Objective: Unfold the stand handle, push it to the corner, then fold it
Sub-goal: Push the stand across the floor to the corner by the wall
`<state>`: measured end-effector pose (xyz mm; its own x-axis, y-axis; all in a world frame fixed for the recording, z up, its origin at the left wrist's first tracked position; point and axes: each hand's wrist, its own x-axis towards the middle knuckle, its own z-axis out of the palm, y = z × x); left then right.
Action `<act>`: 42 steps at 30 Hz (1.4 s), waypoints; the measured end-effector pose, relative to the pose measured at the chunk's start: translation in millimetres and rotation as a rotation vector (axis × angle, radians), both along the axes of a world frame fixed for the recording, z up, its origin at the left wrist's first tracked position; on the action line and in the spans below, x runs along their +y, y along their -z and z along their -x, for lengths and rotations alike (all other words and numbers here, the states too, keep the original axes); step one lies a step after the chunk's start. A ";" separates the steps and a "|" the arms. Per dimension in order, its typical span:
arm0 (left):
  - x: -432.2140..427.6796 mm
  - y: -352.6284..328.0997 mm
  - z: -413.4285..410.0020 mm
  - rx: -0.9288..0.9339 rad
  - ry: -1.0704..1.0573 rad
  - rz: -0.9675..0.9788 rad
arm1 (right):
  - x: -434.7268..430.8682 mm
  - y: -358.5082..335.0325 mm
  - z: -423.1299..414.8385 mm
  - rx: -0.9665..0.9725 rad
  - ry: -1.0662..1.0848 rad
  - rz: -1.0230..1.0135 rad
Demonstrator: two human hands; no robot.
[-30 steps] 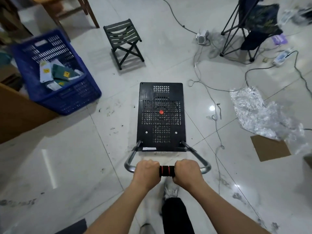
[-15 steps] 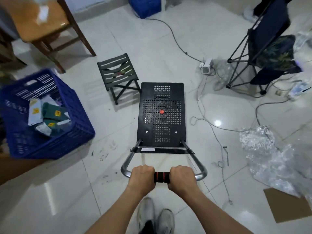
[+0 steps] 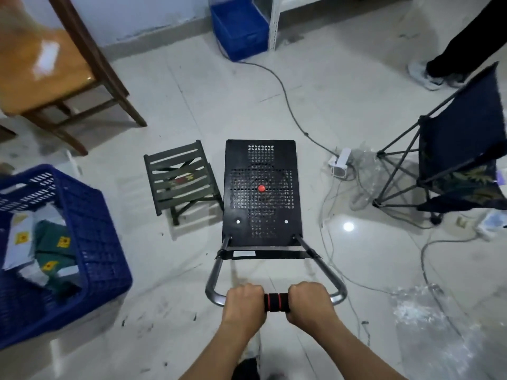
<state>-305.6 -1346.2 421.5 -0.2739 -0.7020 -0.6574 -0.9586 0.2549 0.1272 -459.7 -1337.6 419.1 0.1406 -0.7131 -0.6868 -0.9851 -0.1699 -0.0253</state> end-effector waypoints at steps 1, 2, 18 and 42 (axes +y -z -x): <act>-21.4 0.9 8.6 0.000 -0.005 0.002 | -23.3 1.1 8.1 0.012 -0.020 -0.010; -43.9 1.0 17.4 0.009 -0.018 0.003 | -48.3 0.1 17.3 0.012 -0.040 -0.012; -381.6 13.1 138.8 0.007 -0.369 -0.077 | -443.6 6.5 129.0 0.014 -0.412 -0.070; -819.4 4.3 29.6 -0.051 -0.720 -0.097 | -928.5 -5.6 -5.1 -0.075 -0.712 -0.151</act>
<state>-335.2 -2165.6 417.2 0.2666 -0.6343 -0.7256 -0.8899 -0.4512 0.0674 -454.7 -2266.2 424.7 0.5857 -0.3293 -0.7406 -0.6317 -0.7580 -0.1625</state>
